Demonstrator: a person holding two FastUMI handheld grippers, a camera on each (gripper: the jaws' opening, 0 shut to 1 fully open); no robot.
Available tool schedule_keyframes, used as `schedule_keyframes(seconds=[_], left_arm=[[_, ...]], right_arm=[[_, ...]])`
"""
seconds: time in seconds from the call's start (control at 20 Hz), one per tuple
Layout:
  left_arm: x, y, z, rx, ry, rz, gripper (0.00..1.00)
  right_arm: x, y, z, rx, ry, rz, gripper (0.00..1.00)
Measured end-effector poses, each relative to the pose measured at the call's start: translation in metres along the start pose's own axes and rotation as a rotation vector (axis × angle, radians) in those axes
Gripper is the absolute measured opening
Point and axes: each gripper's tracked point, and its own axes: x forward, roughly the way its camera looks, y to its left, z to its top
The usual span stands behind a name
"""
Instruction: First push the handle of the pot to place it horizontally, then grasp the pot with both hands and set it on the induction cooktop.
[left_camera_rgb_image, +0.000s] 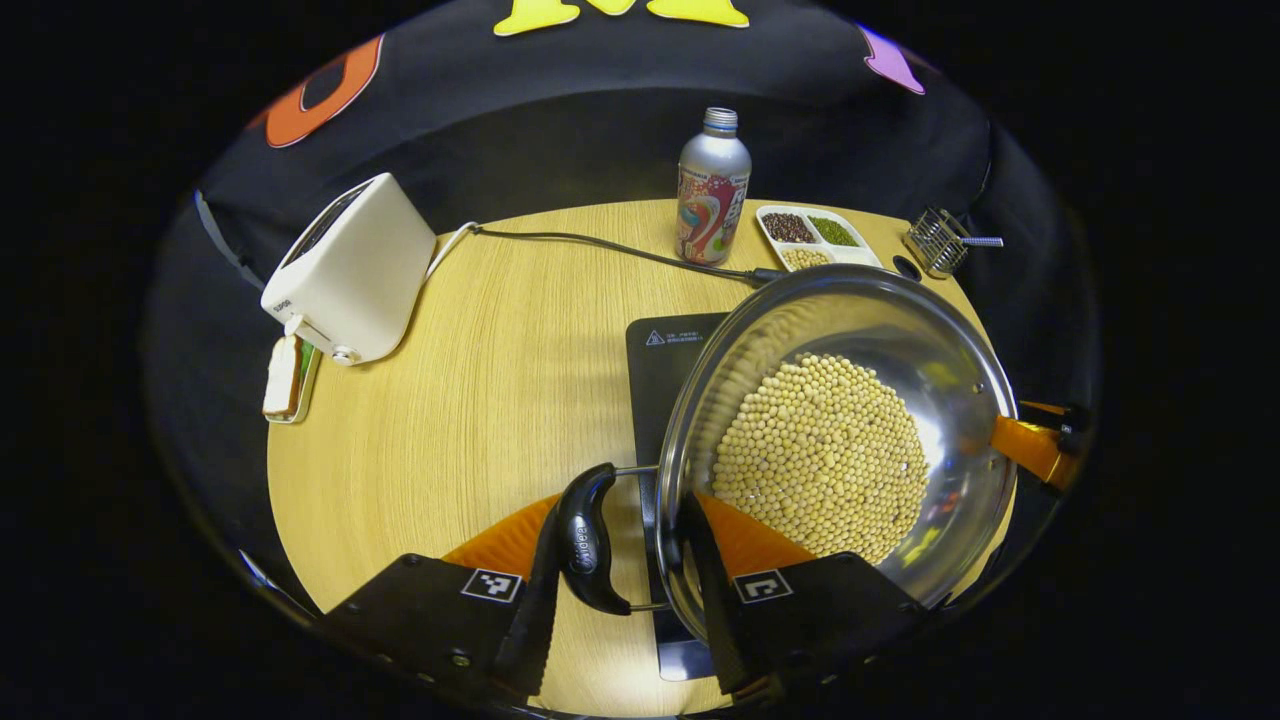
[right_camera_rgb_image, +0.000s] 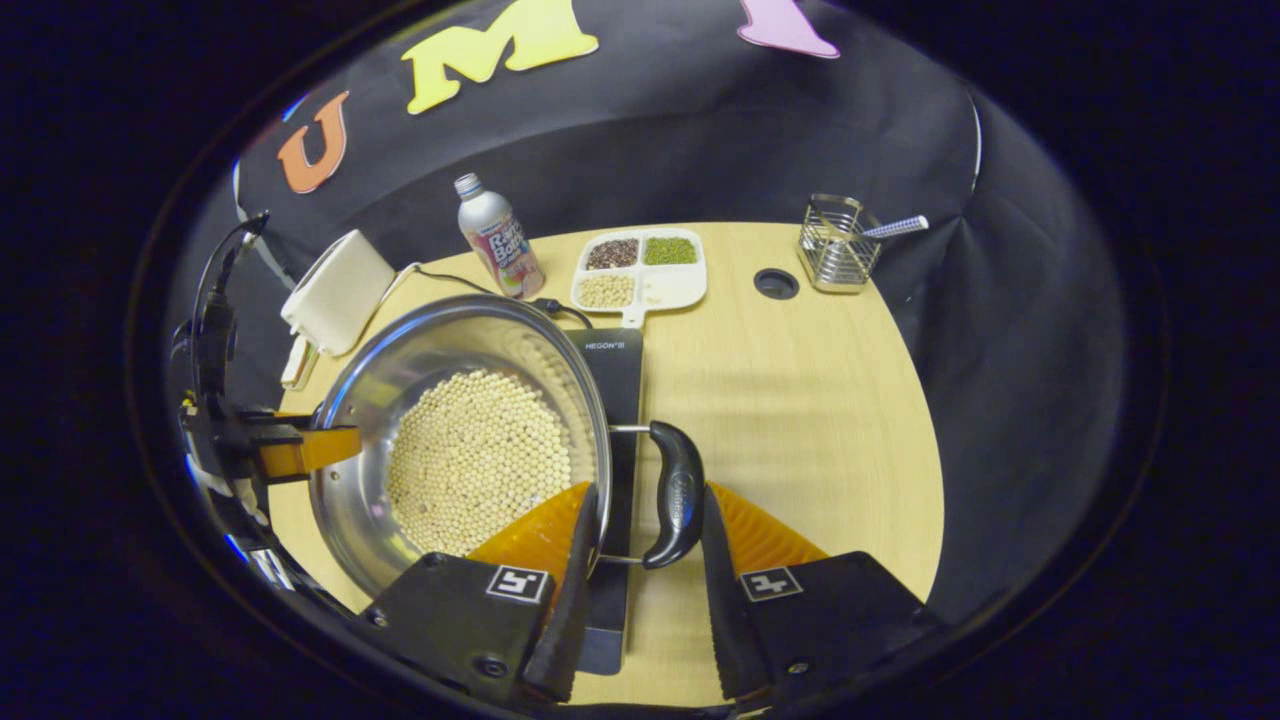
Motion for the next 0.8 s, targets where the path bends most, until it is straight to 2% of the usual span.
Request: schedule_keyframes(seconds=[0.25,0.8], left_arm=[[0.0022,0.0005,0.0005,0.004,-0.01,0.004,0.63],[0.0026,0.0009,0.0013,-0.003,-0.021,0.01,0.62]], right_arm=[[-0.0017,-0.0011,-0.0008,0.017,-0.029,0.019,0.54],[-0.0023,-0.0018,0.002,0.019,-0.082,-0.003,0.54]])
